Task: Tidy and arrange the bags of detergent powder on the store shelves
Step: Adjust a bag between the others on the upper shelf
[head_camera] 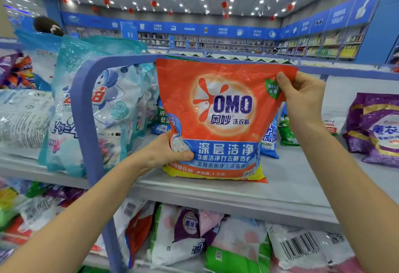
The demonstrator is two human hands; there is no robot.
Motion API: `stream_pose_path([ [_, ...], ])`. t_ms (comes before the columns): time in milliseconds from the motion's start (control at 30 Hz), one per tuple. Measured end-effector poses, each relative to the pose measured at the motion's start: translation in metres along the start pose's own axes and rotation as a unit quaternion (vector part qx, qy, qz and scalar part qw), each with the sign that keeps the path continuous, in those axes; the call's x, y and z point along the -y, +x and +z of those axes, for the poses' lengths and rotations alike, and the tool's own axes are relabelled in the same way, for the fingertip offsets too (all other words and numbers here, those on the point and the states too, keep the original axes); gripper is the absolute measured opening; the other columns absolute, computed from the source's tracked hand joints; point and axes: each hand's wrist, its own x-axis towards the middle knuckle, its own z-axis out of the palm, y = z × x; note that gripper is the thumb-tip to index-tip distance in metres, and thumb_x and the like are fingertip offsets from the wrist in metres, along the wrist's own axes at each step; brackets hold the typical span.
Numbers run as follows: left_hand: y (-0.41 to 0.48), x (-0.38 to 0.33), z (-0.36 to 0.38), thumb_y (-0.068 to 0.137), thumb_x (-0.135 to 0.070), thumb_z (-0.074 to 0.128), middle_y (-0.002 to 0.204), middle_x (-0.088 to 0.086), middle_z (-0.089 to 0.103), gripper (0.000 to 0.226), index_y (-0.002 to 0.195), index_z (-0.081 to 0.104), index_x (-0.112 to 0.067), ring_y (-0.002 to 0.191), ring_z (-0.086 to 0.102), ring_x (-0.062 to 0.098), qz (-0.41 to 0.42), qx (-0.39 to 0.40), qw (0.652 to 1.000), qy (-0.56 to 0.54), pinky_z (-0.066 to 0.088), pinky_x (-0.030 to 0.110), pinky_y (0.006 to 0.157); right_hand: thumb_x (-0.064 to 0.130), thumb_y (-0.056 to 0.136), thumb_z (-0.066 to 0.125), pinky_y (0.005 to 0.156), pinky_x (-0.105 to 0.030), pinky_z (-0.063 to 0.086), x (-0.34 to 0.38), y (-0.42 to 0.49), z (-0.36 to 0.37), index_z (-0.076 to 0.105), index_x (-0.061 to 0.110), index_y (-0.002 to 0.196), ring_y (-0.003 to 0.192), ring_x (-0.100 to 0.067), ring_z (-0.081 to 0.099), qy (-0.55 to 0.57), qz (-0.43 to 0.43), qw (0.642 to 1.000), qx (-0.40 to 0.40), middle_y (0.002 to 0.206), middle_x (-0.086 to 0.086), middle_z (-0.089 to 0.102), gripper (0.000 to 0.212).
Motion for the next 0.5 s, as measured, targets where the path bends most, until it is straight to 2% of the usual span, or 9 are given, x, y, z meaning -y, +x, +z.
stream_pose_path([
  [100, -0.003, -0.007, 0.002, 0.072, -0.02, 0.08, 0.104, -0.003, 0.073, 0.046, 0.113, 0.061, -0.012, 0.098, 0.068, 0.015, -0.005, 0.007, 1.0, -0.012, 0.055, 0.023, 0.08, 0.015, 0.09, 0.061, 0.064, -0.019, 0.054, 0.0, 0.003, 0.002, 0.067, 0.017, 0.094, 0.065, 0.002, 0.063, 0.0, 0.007, 1.0, -0.004, 0.065, 0.022, 0.068, 0.007],
  [167, -0.004, -0.01, 0.003, 0.077, -0.01, 0.073, 0.097, -0.009, 0.074, 0.033, 0.106, 0.062, -0.017, 0.093, 0.069, 0.011, 0.008, -0.002, 1.0, -0.018, 0.053, 0.018, 0.075, 0.016, 0.09, 0.06, 0.062, -0.019, 0.053, 0.0, 0.001, 0.002, 0.067, 0.019, 0.088, 0.063, 0.002, 0.062, 0.0, 0.004, 1.0, -0.009, 0.064, 0.022, 0.067, 0.008],
  [267, -0.004, -0.012, 0.007, 0.071, -0.014, 0.073, 0.094, -0.012, 0.074, 0.037, 0.105, 0.061, -0.02, 0.09, 0.069, 0.007, 0.037, -0.04, 0.998, -0.032, 0.054, 0.018, 0.075, 0.015, 0.091, 0.06, 0.058, -0.017, 0.049, 0.004, 0.0, -0.002, 0.066, 0.023, 0.08, 0.059, 0.004, 0.06, 0.015, 0.005, 0.999, -0.028, 0.061, 0.021, 0.067, 0.015],
  [400, -0.005, -0.019, 0.02, 0.064, -0.025, 0.072, 0.091, -0.011, 0.074, 0.038, 0.1, 0.061, -0.022, 0.087, 0.07, 0.008, 0.075, -0.077, 0.993, -0.059, 0.055, 0.022, 0.079, 0.016, 0.09, 0.062, 0.068, -0.025, 0.051, 0.01, 0.005, -0.011, 0.067, 0.023, 0.079, 0.063, 0.003, 0.06, 0.049, 0.0, 0.997, -0.062, 0.063, 0.019, 0.068, 0.014],
  [500, -0.012, -0.031, 0.024, 0.065, -0.035, 0.075, 0.091, -0.01, 0.073, 0.038, 0.099, 0.062, -0.025, 0.087, 0.07, 0.011, 0.097, -0.102, 0.988, -0.065, 0.055, 0.027, 0.079, 0.018, 0.089, 0.063, 0.071, -0.025, 0.052, 0.026, 0.011, -0.011, 0.068, 0.024, 0.078, 0.066, 0.001, 0.061, 0.066, -0.009, 0.996, -0.059, 0.067, 0.019, 0.069, 0.013],
])
